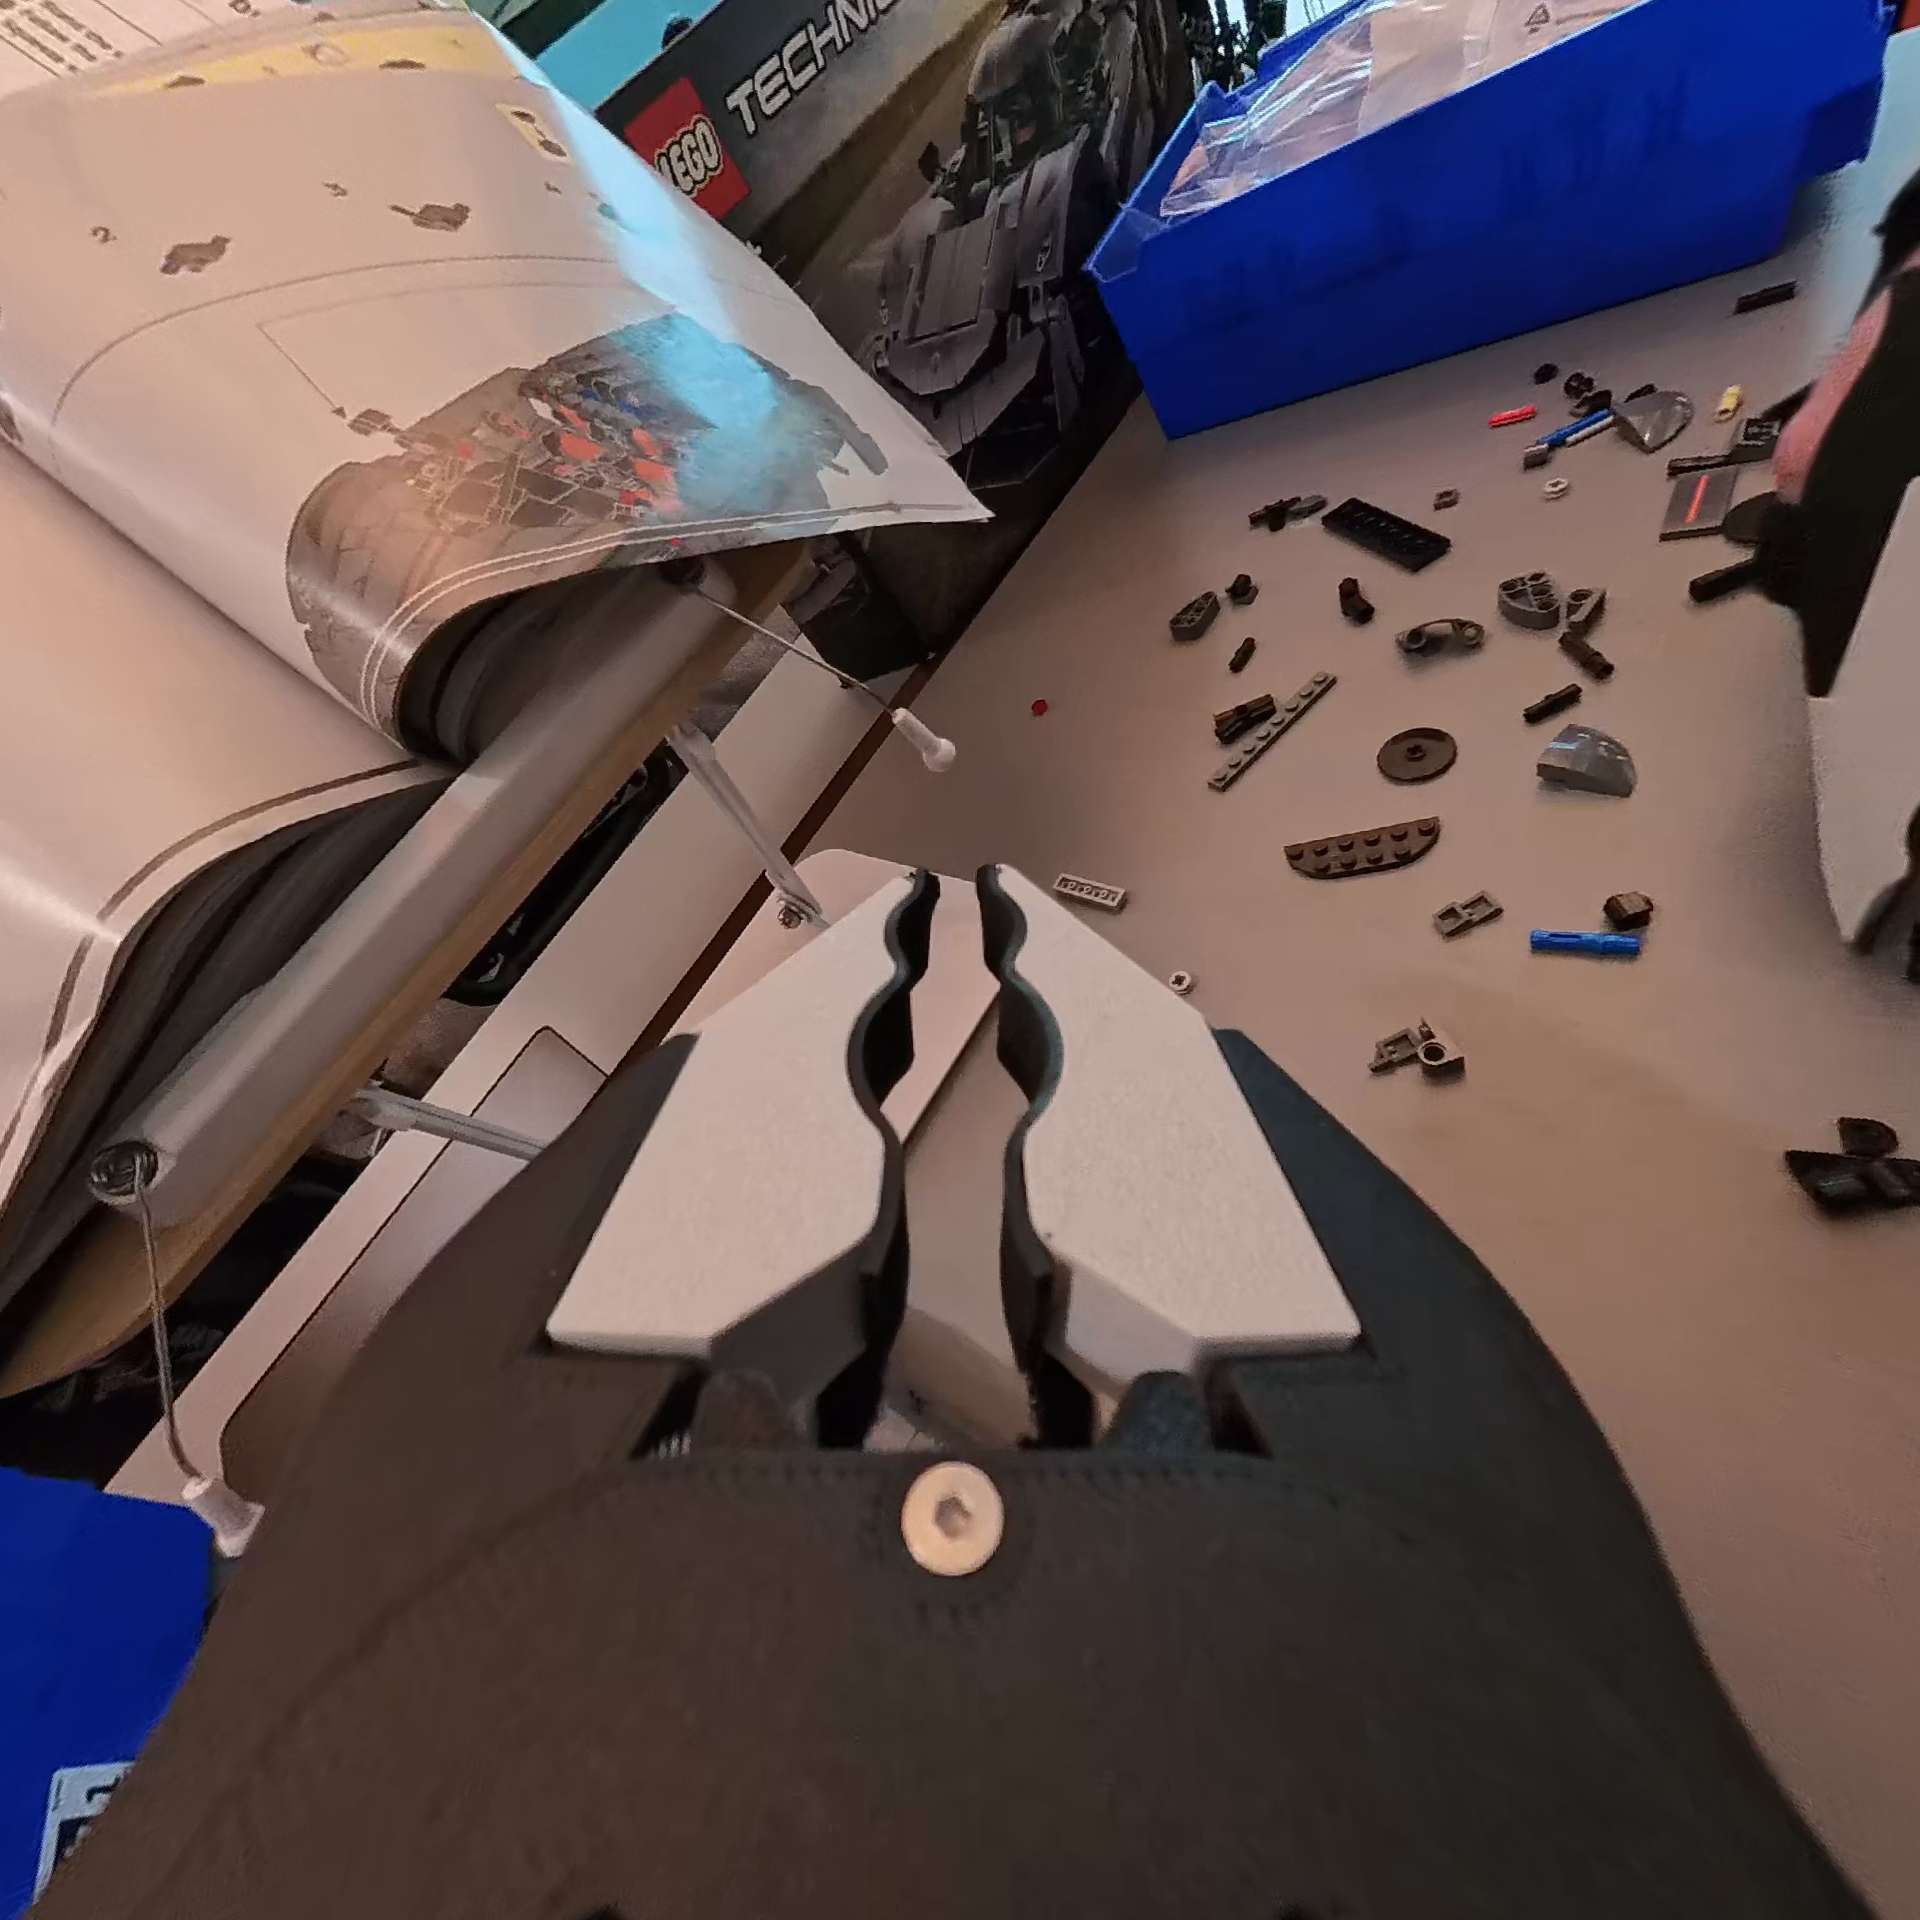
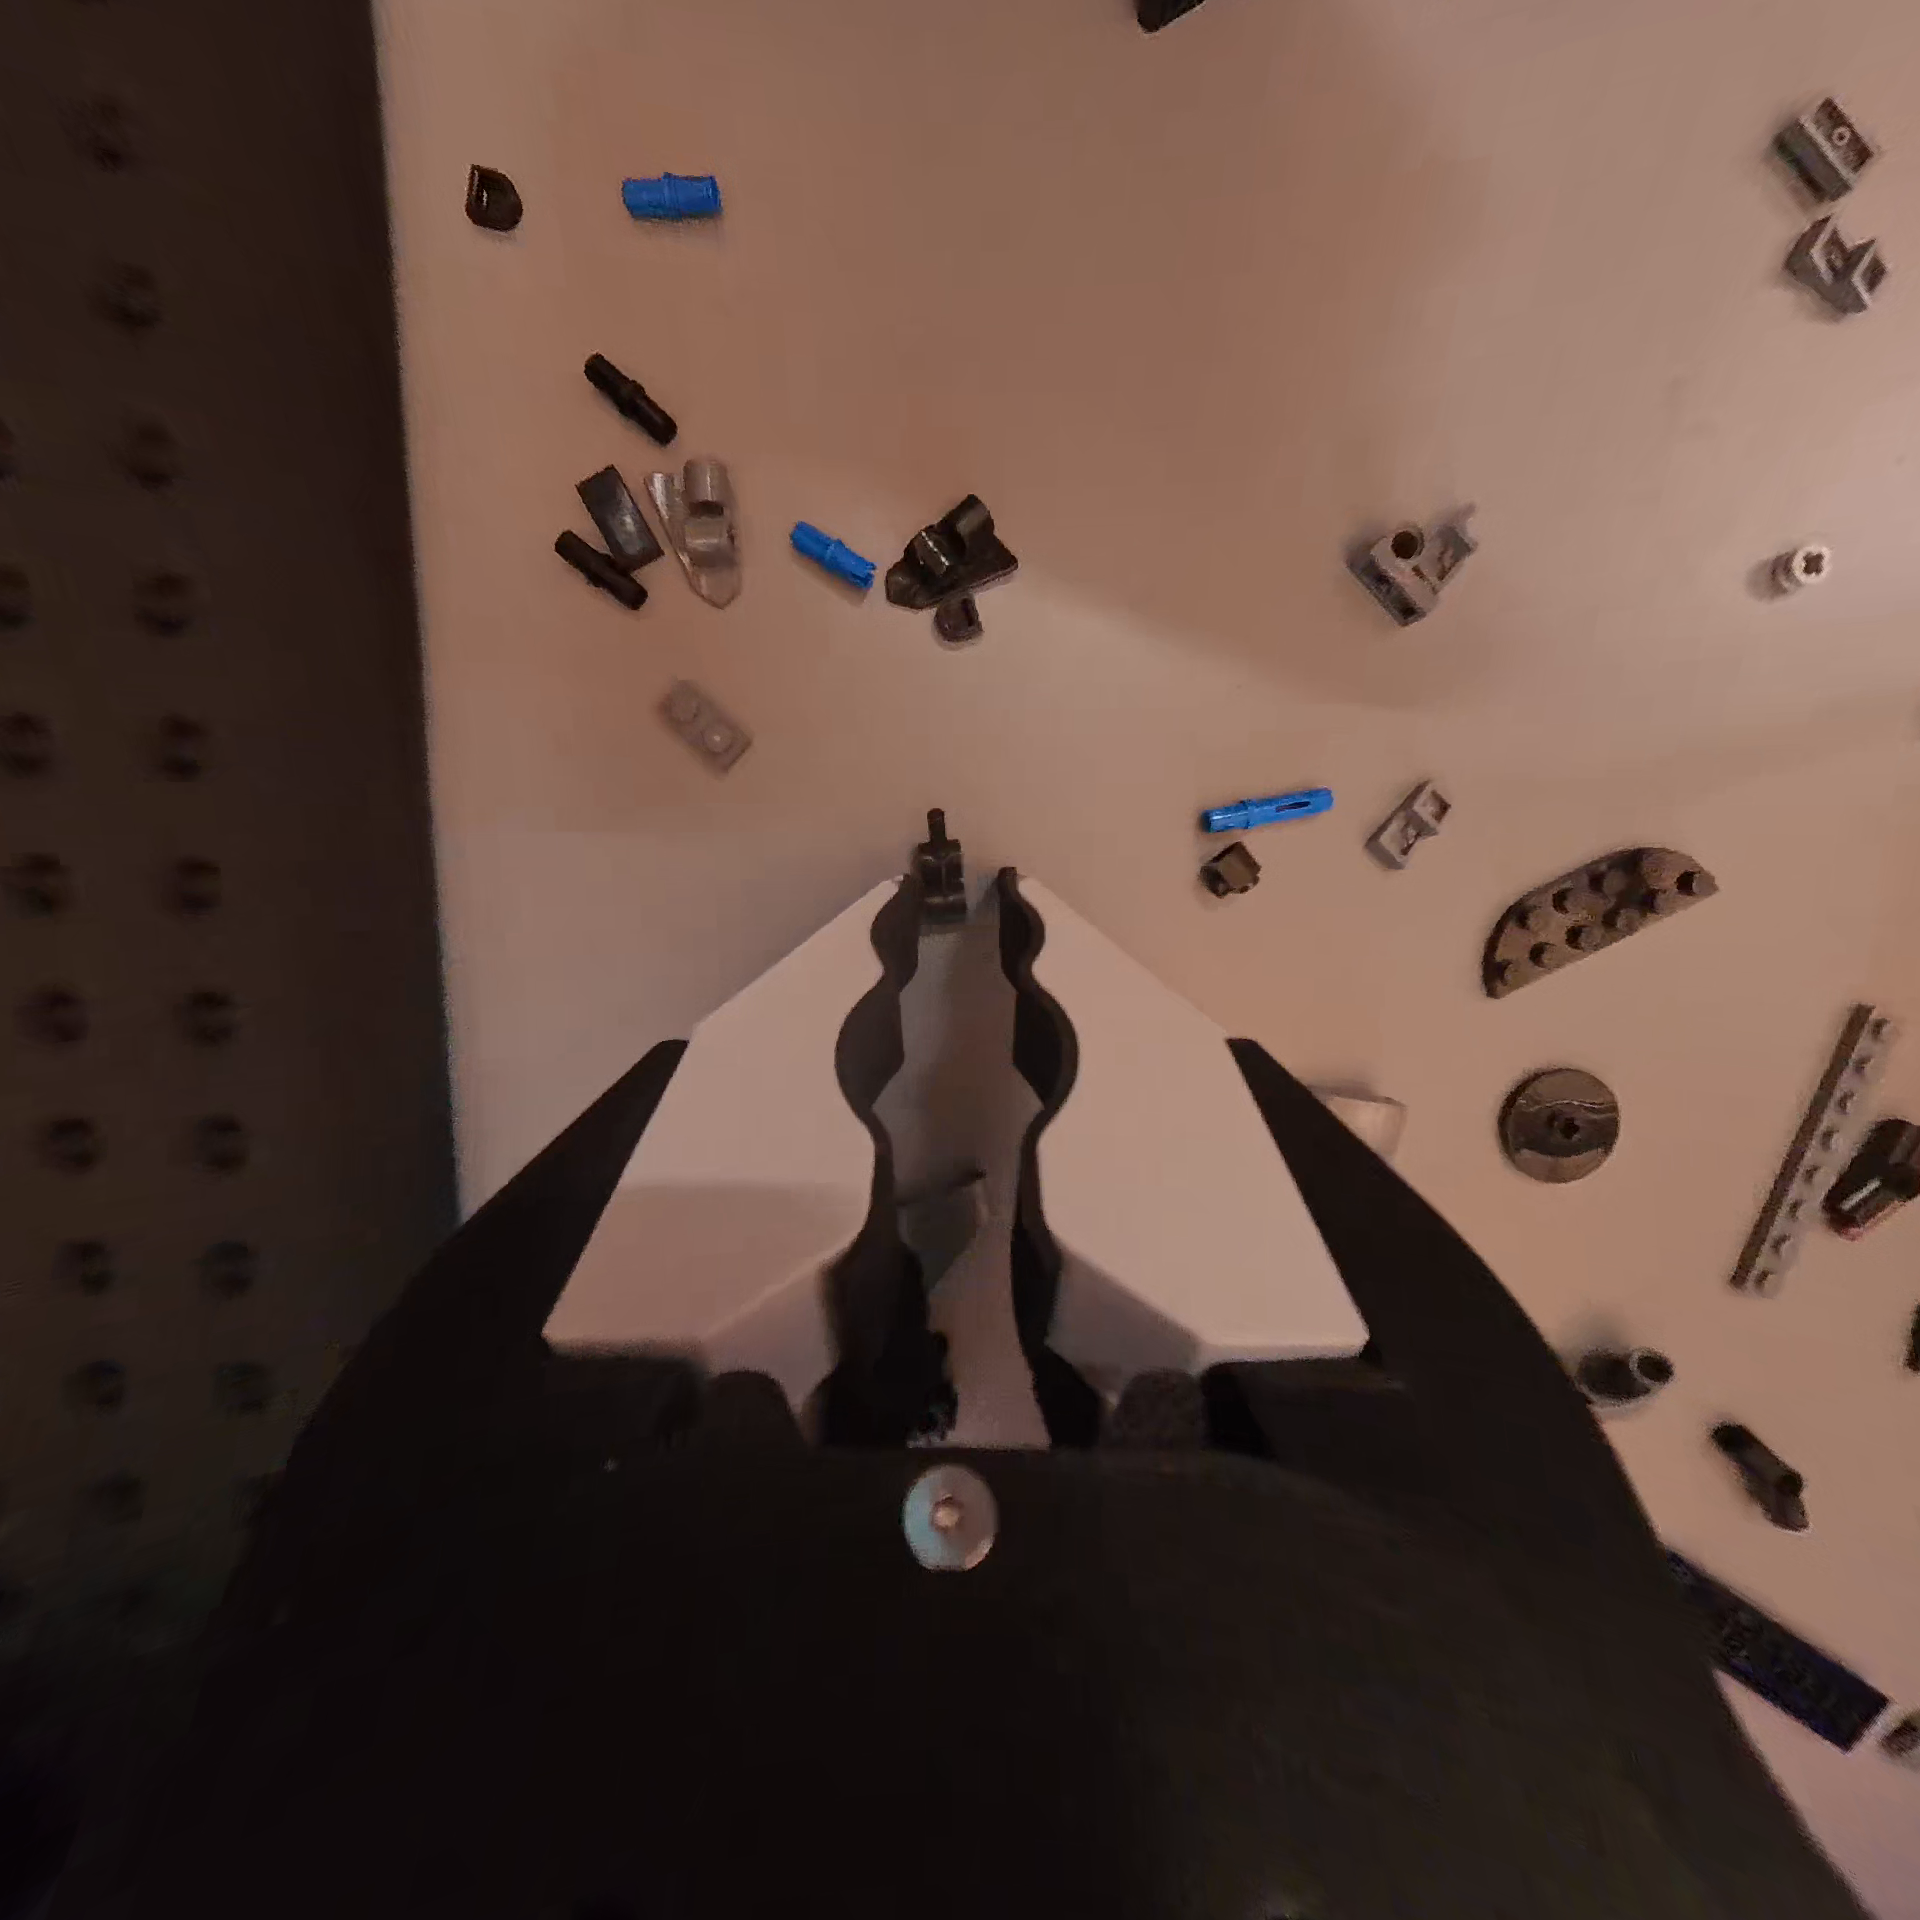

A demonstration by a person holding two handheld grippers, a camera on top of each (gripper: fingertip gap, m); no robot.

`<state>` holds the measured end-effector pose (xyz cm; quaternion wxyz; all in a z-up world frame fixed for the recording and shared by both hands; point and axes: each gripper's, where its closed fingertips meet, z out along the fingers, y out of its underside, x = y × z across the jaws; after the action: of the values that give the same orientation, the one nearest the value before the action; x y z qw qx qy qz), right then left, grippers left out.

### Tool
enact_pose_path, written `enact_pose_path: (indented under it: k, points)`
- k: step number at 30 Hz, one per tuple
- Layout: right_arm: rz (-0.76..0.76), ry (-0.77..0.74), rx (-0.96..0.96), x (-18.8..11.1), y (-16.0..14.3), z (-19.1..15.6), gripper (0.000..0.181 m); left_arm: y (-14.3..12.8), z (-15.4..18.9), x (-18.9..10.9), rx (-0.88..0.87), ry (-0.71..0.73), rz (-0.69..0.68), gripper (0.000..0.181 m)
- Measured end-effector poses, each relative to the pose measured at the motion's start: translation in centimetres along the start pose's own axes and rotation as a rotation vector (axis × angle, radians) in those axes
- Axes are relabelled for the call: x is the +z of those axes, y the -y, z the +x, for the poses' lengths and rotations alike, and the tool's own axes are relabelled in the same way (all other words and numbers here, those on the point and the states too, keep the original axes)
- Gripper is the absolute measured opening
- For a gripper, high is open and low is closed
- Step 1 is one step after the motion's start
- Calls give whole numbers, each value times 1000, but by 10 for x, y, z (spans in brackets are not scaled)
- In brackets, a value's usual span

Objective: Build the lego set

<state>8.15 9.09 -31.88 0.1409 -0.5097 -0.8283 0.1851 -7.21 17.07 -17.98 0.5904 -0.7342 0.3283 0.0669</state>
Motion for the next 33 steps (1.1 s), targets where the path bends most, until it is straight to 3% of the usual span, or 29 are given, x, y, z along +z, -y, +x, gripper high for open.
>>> enact_pose_path:
  k: [9, 12, 16, 27, 33]
  points:
    - [10, 32, -53, -4, 11, -1, 16, -1, 10, 5, 34, -20, -16, 7]
    - [-26, 42, -57, 3, 6, -3, 14, -1, 10, 5, 31, -22, -17, 7]
    - [35, 45, -38, 0, 14, -1, 4, 0, 10, 5, 33, -23, -14, 7]
    - [186, 10, 33, -9, 22, 18, 23, -2, 15, 8, 38, -38, -23, 7]
    - [159, 40, 42, -3, 11, 13, 17, -4, 15, 9, 34, -42, -26, 7]
